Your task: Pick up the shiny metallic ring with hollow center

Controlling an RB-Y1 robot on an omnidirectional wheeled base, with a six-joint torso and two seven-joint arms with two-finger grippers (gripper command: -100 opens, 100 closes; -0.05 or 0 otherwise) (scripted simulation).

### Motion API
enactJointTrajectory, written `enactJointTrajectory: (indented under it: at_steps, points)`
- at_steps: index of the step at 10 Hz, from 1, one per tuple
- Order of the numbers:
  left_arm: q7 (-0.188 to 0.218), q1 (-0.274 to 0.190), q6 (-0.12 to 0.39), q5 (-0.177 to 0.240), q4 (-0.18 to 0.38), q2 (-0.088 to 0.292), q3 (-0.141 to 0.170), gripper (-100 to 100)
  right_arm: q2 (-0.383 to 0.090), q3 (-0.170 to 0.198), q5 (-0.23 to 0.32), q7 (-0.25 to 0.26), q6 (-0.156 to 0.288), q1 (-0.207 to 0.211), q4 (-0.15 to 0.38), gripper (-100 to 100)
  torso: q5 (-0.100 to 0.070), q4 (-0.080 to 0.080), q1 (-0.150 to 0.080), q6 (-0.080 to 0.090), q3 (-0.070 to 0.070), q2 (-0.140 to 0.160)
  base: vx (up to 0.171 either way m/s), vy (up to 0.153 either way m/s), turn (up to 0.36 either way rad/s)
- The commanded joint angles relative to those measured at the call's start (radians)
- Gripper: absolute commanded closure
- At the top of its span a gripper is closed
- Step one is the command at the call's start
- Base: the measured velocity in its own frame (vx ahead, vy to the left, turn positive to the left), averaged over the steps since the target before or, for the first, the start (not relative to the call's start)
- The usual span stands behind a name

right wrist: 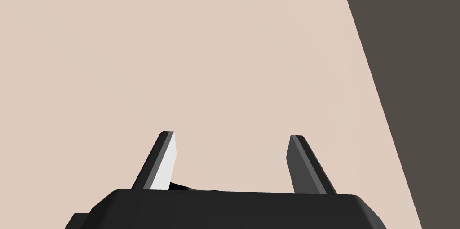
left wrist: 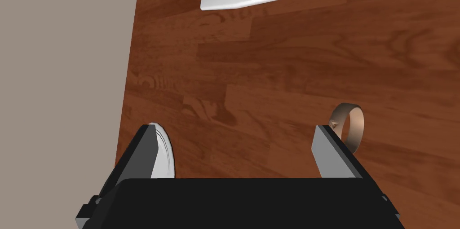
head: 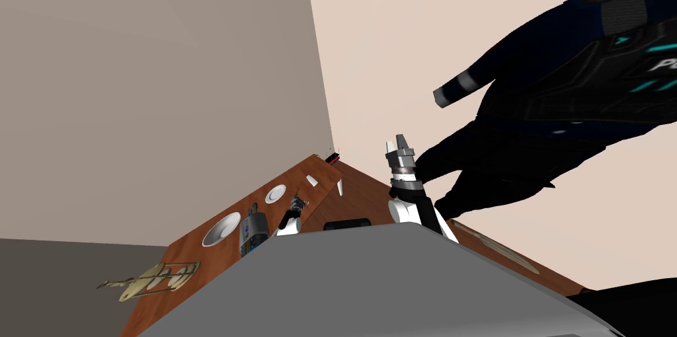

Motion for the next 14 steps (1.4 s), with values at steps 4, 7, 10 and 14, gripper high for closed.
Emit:
enactJointTrajectory:
  at_steps: [4, 7, 10, 14]
  points:
    - [0.028, -0.063, 0.063, 0.009, 0.15, -0.004, 0.008, -100, 0.0, 0.0, 0.0, 0.0, 0.0, 0.0, 0.0, 0, 0.0, 0.0, 0.0, 0.0, -0.001, -0.001, 0.035, -0.003, -0.019]
    - [0.038, -0.083, 0.08, 0.012, 0.198, -0.002, 0.008, -100, 0.0, 0.0, 0.0, 0.0, 0.0, 0.0, 0.0, 0, 0.0, 0.0, 0.0, 0.0, 0.0, 0.0, 0.024, 0.001, -0.012]
    - [0.062, -0.136, 0.123, 0.017, 0.297, 0.003, 0.009, -100, 0.0, 0.0, 0.0, 0.0, 0.0, 0.0, 0.0, 0, 0.0, 0.0, 0.0, 0.0, 0.0, -0.001, 0.037, 0.001, -0.022]
    - [0.079, -0.172, 0.152, 0.019, 0.38, 0.007, 0.009, -100, 0.0, 0.0, 0.0, 0.0, 0.0, 0.0, 0.0, 0, 0.0, 0.0, 0.0, 0.0, 0.0, 0.001, 0.025, 0.002, -0.012]
